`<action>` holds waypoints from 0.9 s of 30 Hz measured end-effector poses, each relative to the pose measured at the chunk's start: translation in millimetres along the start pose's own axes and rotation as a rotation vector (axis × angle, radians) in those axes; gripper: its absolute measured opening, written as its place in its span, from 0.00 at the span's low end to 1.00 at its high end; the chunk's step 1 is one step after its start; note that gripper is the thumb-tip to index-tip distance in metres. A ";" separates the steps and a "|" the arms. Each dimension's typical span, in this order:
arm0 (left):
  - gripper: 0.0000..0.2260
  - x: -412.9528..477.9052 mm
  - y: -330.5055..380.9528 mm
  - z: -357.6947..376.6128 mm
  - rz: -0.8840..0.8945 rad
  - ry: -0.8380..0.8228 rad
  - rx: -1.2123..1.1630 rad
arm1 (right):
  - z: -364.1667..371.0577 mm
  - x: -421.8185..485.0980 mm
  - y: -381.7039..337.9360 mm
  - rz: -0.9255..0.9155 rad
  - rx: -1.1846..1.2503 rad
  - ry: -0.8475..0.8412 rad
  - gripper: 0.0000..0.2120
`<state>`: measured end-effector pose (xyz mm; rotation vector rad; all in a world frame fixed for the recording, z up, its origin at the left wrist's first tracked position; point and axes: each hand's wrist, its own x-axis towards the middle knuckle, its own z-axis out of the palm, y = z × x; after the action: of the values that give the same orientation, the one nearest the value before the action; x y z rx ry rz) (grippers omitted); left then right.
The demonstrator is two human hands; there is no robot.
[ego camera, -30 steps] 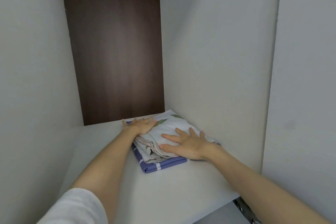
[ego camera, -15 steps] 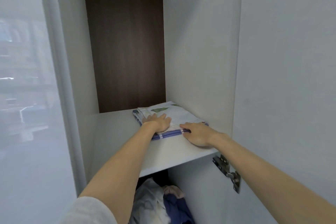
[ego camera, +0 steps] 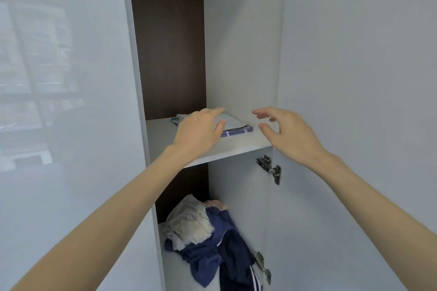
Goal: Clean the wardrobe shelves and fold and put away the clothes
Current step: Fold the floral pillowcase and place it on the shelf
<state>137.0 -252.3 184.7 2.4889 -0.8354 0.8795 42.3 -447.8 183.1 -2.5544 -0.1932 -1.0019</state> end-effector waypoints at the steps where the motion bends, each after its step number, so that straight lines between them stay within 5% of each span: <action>1: 0.19 -17.4 8.0 -8.8 0.018 0.028 -0.036 | -5.5 -18.2 -7.9 0.021 0.020 0.025 0.15; 7: 0.16 -131.5 36.2 -28.8 0.129 -0.009 -0.206 | -14.4 -152.9 -56.2 0.257 0.068 0.098 0.12; 17: 0.16 -328.3 103.1 25.2 0.330 -0.542 -0.368 | -22.0 -449.3 -103.6 0.889 -0.150 -0.136 0.12; 27: 0.17 -492.7 230.7 81.3 0.599 -0.956 -0.464 | -89.1 -679.2 -133.5 1.437 -0.288 -0.149 0.12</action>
<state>-284.7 -267.2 -168.2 2.1591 -1.8746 -0.4464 -547.9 -352.6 -176.9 -2.0914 1.5752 -0.2293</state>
